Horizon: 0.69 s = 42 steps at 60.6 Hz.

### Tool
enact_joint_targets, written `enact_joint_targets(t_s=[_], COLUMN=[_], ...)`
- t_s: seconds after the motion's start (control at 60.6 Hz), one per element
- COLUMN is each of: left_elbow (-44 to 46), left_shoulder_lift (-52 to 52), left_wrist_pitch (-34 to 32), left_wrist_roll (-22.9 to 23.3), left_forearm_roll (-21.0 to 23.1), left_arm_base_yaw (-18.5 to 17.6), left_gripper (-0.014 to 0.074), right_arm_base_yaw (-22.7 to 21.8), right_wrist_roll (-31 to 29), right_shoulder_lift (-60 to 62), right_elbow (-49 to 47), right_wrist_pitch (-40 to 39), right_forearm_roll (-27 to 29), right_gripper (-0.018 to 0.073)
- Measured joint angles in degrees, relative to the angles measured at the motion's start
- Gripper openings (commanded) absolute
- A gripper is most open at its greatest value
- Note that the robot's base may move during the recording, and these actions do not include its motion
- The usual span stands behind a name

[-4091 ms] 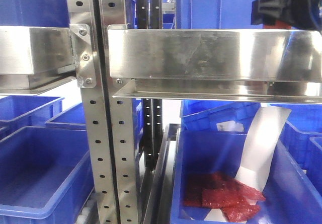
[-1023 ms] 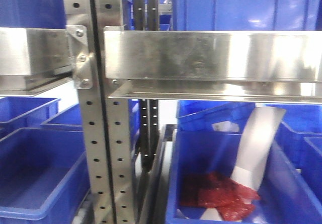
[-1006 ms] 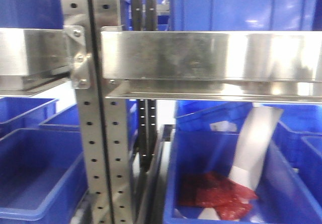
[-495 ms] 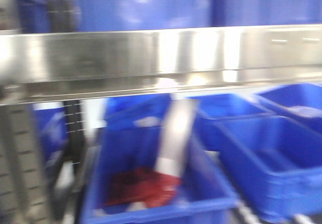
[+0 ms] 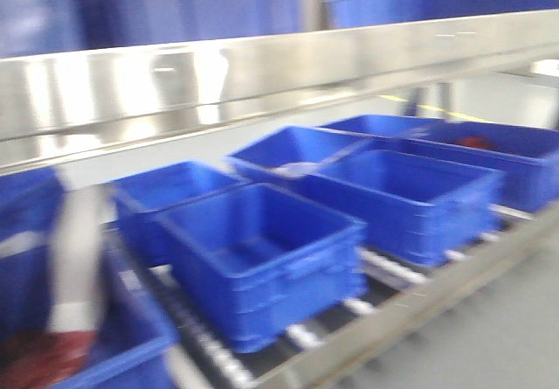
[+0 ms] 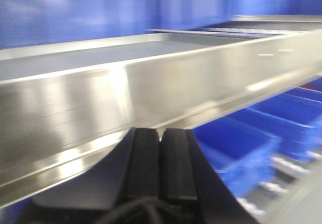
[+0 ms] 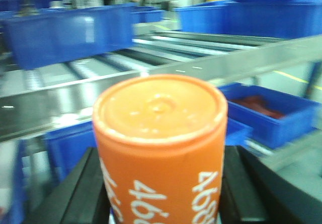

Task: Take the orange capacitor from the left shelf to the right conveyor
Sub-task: 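Drive the base away from the shelf across the floor, holding the capacitor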

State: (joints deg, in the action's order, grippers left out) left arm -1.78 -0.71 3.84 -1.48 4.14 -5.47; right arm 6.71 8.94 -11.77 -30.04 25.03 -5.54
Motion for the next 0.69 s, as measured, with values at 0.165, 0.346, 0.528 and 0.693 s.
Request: enact_joint_targets(t_s=[0.165,0.346,0.528,0.693], left_elbow=[0.0,0.0,0.0,0.0], left_shoulder_lift=[0.0,0.0,0.0,0.0], left_wrist_pitch=[0.0,0.0,0.0,0.0], left_wrist_roll=[0.0,0.0,0.0,0.0], left_forearm_roll=[0.0,0.0,0.0,0.0], left_arm_base_yaw=[0.0,0.0,0.0,0.0], left_gripper=[-0.0127,-0.0127,-0.0127,-0.0127], right_arm_base_yaw=[0.0,0.0,0.0,0.0], right_wrist_roll=[0.0,0.0,0.0,0.0], right_shoulder_lift=[0.0,0.0,0.0,0.0], right_elbow=[0.0,0.0,0.0,0.0], right_wrist_pitch=[0.0,0.0,0.0,0.0], right_forearm_roll=[0.0,0.0,0.0,0.0], right_gripper=[0.0099,0.0099,0.0099,0.0099])
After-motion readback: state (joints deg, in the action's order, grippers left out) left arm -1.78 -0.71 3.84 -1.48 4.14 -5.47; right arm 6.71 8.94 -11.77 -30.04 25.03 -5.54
